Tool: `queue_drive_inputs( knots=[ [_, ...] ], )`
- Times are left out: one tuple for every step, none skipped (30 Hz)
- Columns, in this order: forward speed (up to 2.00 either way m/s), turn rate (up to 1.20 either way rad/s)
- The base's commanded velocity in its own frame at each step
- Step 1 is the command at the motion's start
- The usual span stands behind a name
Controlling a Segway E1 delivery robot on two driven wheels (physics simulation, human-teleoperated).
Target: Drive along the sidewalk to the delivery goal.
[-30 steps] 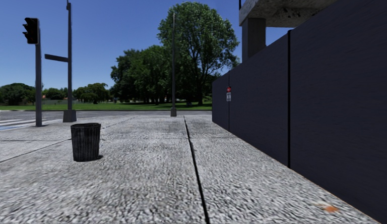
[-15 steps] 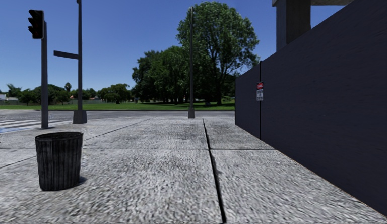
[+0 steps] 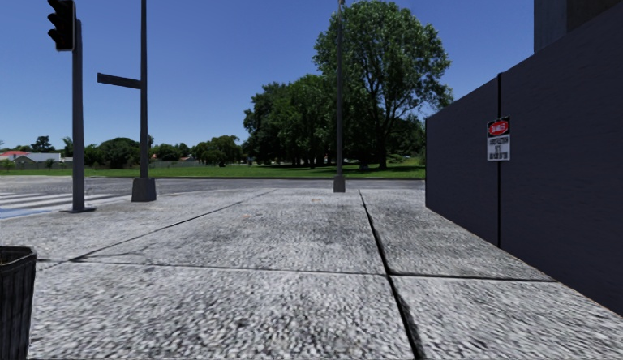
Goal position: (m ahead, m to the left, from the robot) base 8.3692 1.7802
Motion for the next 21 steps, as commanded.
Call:
queue_drive_inputs(
  knots=[
    [2.0, 0.0],
    [2.0, 0.0],
    [2.0, 0.0],
    [2.0, 0.0],
    [2.0, 0.03],
    [2.0, 0.13],
    [2.0, 0.13],
    [2.0, 0.2],
    [2.0, 0.28],
    [2.0, 0.33],
    [2.0, 0.33],
    [2.0, 0.38],
    [2.0, 0.4],
    [2.0, 0.4],
    [2.0, 0.41],
    [2.0, 0.41],
    [2.0, 0.4],
    [2.0, 0.36],
    [2.0, 0.24],
    [2.0, 0.24],
    [2.0, 0.17]
  ],
)
